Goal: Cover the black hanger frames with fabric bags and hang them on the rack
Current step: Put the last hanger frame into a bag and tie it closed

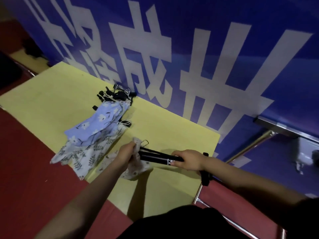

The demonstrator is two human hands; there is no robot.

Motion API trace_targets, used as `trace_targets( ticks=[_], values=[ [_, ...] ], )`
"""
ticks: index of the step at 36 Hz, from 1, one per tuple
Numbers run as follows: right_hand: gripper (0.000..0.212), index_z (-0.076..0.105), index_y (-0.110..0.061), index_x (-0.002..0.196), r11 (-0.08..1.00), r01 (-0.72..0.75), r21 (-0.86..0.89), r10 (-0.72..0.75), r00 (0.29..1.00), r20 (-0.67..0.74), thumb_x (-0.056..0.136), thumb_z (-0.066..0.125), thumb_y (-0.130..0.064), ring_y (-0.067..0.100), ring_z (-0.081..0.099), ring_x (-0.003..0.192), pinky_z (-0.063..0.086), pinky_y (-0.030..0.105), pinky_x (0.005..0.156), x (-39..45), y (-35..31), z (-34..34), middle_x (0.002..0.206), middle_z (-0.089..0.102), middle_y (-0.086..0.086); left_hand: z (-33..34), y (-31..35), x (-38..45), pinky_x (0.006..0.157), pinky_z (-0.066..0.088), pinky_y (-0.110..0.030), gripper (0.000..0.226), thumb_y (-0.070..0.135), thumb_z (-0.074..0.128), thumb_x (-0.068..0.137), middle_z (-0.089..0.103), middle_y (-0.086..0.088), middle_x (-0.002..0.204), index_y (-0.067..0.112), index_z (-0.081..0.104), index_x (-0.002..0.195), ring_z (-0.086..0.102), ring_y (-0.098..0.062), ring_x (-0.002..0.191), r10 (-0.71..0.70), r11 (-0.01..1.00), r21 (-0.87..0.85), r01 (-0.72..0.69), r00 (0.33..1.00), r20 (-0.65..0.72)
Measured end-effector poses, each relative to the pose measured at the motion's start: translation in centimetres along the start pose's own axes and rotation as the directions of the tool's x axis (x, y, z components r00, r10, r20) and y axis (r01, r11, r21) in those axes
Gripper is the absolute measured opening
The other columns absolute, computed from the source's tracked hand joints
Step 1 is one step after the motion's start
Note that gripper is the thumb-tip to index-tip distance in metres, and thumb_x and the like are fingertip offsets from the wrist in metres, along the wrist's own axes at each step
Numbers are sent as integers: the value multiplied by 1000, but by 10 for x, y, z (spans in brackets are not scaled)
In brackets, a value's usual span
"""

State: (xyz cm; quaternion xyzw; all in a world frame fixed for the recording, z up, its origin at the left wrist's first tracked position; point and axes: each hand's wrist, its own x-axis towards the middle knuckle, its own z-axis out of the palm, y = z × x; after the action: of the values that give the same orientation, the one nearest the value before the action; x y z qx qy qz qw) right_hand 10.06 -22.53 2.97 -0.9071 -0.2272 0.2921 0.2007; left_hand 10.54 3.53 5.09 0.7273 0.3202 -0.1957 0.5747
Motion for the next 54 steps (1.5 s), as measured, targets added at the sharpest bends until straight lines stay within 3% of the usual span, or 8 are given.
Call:
trace_targets(
  ticks=[10, 19, 29, 34, 37, 39, 44, 54],
  values=[
    [36, 53, -21, 130, 964, 219, -149, -214, 976, 46, 96, 56, -30, 28, 60, 96, 34, 30, 67, 31, -57, -23, 109, 64, 7, -6, 21, -22, 64, 34, -32, 21, 32, 49, 92, 44, -8, 69, 15, 50, 79, 45, -16, 65, 263, 959, -178, -221, 929, 261],
    [43, 48, -25, 137, 818, 390, -424, -446, 894, -39, 97, 51, -38, 29, 61, 89, 46, 35, 69, 20, -64, -46, 109, 64, 6, -30, 14, -3, 61, 28, -33, 27, 18, 38, 101, 38, -4, 74, 15, 35, 74, 38, -19, 70, 339, 702, 547, -457, 889, 307],
    [36, 68, -17, 112, 729, 285, -623, -605, 695, -390, 87, 63, -43, 26, 59, 103, 41, 40, 91, 31, -45, -70, 103, 66, 3, -7, 8, 0, 68, 31, -30, 16, 11, 38, 100, 45, -5, 84, 6, 46, 87, 45, -24, 80, 304, 703, 559, -439, 897, 321],
    [52, 53, -18, 133, 976, 162, -146, -209, 500, -841, 88, 65, -41, 22, 41, 128, 37, 41, 104, 18, -42, -83, 135, 50, 5, -5, 9, -2, 65, 29, -34, 34, 39, 29, 89, 42, -9, 76, 8, 41, 81, 43, -23, 70, 492, 743, 434, -509, 856, 162],
    [66, 40, -23, 141, 853, 155, 498, 298, 639, -709, 86, 64, -52, 14, 39, 129, 36, 32, 102, 12, -48, -94, 139, 43, 0, 0, 14, -13, 62, 30, -34, 32, 34, 33, 101, 43, -7, 73, 8, 42, 85, 44, -21, 66, 562, 728, 381, -570, 814, 146],
    [37, 59, -18, 119, 621, 266, 737, 341, 755, -560, 91, 62, -41, 16, 62, 105, 50, 32, 84, 10, -51, -102, 114, 62, -1, 4, 19, -18, 61, 31, -33, 26, 26, 34, 104, 44, -5, 71, 12, 42, 83, 43, -19, 65, 595, 716, 349, -605, 790, 149],
    [21, 71, -14, 78, 599, 367, 712, 272, 743, -612, 92, 64, -29, 13, 48, 50, 38, 25, 48, 1, -61, -120, 62, 62, -3, 13, 35, -27, 61, 33, -31, 26, 19, 36, 103, 47, 0, 72, 18, 44, 79, 46, -16, 67, 547, 818, 124, -561, 827, 130],
    [9, 71, -28, 86, 801, 396, 449, 7, 744, -668, 80, 77, -24, 1, 62, 82, 46, 13, 75, -7, -83, -124, 86, 67, -13, 5, 103, -42, 81, 50, -34, 24, 13, 43, 98, 69, -15, 95, 2, 64, 95, 67, -22, 86, 521, 769, -477, -425, 850, 82]
  ],
)
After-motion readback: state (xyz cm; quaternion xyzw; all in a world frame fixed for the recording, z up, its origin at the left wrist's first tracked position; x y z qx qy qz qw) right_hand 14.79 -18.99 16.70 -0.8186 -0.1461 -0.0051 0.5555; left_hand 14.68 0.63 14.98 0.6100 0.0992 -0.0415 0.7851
